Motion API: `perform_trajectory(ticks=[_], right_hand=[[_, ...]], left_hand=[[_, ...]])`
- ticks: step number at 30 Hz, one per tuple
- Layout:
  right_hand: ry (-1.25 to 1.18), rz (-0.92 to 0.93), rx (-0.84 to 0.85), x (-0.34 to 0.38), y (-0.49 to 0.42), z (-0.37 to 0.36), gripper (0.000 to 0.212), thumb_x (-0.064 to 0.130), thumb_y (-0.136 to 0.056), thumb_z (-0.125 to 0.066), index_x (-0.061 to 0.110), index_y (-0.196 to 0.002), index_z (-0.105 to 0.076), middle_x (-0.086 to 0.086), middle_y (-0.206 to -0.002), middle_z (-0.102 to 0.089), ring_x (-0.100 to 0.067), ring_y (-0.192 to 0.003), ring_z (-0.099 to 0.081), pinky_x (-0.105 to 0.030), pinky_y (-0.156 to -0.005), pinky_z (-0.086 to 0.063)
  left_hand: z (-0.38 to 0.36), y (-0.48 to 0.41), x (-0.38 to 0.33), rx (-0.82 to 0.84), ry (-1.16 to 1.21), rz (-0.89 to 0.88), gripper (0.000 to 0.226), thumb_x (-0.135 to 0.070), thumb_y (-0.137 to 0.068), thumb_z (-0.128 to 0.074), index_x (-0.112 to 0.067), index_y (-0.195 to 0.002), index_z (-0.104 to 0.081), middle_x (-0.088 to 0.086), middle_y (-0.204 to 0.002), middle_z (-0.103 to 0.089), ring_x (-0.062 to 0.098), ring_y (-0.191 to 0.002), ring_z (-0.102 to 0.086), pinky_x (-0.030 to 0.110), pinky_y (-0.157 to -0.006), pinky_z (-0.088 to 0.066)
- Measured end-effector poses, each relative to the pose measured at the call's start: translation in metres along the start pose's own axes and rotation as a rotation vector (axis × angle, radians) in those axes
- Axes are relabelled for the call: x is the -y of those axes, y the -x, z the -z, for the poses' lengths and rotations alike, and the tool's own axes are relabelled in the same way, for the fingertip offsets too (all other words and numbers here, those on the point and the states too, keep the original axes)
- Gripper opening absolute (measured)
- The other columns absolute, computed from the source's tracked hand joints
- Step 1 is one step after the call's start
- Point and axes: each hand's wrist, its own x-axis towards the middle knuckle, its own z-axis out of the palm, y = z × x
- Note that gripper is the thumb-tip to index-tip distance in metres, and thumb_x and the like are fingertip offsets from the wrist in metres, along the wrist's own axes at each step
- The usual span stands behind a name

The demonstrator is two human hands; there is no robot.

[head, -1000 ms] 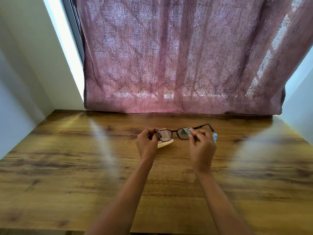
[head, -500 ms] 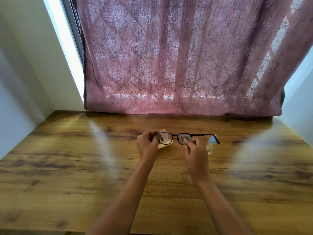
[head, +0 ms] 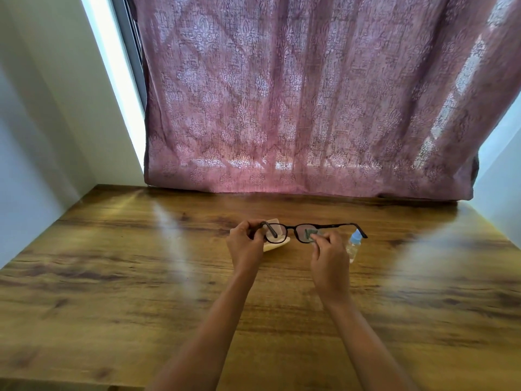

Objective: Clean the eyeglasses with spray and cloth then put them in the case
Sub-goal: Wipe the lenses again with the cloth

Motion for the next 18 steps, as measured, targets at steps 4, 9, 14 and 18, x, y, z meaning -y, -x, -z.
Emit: perform_trajectory(ticks=[4,9,14,18], right_hand=[[-0.023,-0.051,-0.051,0.008,-0.014,-0.006,0.024,-0.003,-0.084,-0.057,-0.006,-0.108,-0.063,-0.014,-0.094,-0.058,-0.025,-0.088,-0.056,-0.029,-0.078,-0.05],[-0.032,0.04,-0.015,0.021,-0.003,-0.011,0.023,-0.003,-0.084,-0.057,-0.005,-0.106,-0.063,-0.012,-0.096,-0.058,-0.023,-0.09,-0.057,-0.022,-0.078,-0.045],[0.026,0.008,-0.022,0.003,-0.002,-0.006,0.024,-0.005,-0.083,-0.058,-0.007,-0.106,-0.063,-0.015,-0.098,-0.059,-0.025,-0.092,-0.057,-0.03,-0.079,-0.053],[0.01,-0.043,-0.065,0.012,-0.015,-0.009,0.024,-0.005,-0.084,-0.056,-0.006,-0.108,-0.063,-0.014,-0.096,-0.057,-0.025,-0.091,-0.055,-0.024,-0.079,-0.046]], left_hand=[[-0.002,0.0,0.001,-0.011,-0.01,-0.023,0.011,-0.001,-0.081,-0.066,-0.009,-0.087,-0.07,0.001,-0.075,-0.068,0.008,-0.068,-0.064,0.007,-0.056,-0.049],[-0.002,-0.002,-0.002,-0.035,-0.016,-0.017,0.009,-0.002,-0.081,-0.065,-0.007,-0.087,-0.07,0.002,-0.073,-0.067,0.003,-0.061,-0.058,0.007,-0.054,-0.046],[0.001,-0.002,0.0,-0.02,0.019,-0.02,0.012,0.001,-0.081,-0.065,-0.008,-0.088,-0.07,0.002,-0.076,-0.069,0.002,-0.066,-0.062,0.007,-0.057,-0.05],[-0.003,0.0,0.001,-0.012,0.035,-0.006,0.013,0.0,-0.081,-0.065,-0.011,-0.087,-0.07,0.001,-0.076,-0.068,0.009,-0.07,-0.065,0.015,-0.063,-0.054]])
